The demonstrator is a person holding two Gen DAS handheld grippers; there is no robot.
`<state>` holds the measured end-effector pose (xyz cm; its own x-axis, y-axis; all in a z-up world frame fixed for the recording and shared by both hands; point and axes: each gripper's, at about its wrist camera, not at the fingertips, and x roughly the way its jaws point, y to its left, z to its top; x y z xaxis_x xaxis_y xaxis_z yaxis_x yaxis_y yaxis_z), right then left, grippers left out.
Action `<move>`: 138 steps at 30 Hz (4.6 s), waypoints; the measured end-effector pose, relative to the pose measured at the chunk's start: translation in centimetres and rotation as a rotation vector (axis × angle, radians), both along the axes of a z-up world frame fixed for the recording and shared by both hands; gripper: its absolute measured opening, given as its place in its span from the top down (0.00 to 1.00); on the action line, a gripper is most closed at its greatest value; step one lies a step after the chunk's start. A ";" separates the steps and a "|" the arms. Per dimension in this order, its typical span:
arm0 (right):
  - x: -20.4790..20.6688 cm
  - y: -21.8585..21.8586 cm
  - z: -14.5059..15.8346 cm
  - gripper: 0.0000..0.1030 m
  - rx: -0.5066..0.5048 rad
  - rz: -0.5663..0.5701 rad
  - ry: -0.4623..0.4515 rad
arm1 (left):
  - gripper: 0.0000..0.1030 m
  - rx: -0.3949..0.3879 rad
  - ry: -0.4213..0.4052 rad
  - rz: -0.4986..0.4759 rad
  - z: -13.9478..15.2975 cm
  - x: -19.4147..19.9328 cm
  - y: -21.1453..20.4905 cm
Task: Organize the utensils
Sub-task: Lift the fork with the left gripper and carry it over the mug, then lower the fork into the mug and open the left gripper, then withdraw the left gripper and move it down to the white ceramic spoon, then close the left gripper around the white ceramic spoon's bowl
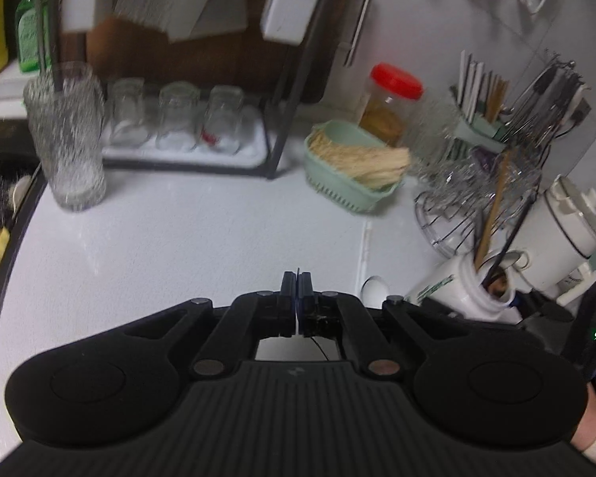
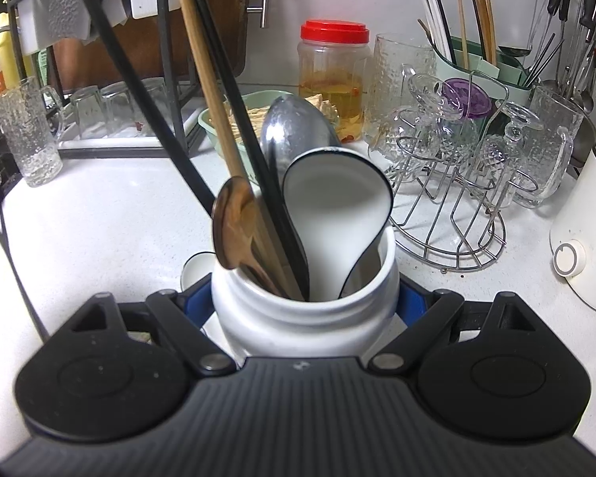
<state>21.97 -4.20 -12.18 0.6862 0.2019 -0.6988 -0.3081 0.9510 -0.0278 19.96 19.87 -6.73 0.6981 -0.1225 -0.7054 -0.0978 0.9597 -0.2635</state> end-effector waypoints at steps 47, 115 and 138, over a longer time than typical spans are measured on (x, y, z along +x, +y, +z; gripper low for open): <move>-1.3 1.0 0.1 0.11 0.013 0.036 -0.026 | 0.99 0.270 -0.200 -0.566 7.5 6.5 -14.7; -0.9 -1.5 0.4 0.12 0.007 -0.100 0.013 | 0.69 0.007 -0.046 -0.251 3.8 1.1 -6.4; -1.2 -4.3 0.7 0.12 -0.007 -0.147 0.056 | 0.53 -0.049 0.178 -0.230 -8.7 8.2 -6.8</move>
<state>20.79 -8.51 -11.47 0.6676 0.0967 -0.7382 -0.1667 0.9858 -0.0217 28.21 13.05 -15.45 0.5134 -0.3001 -0.8040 0.0722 0.9487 -0.3080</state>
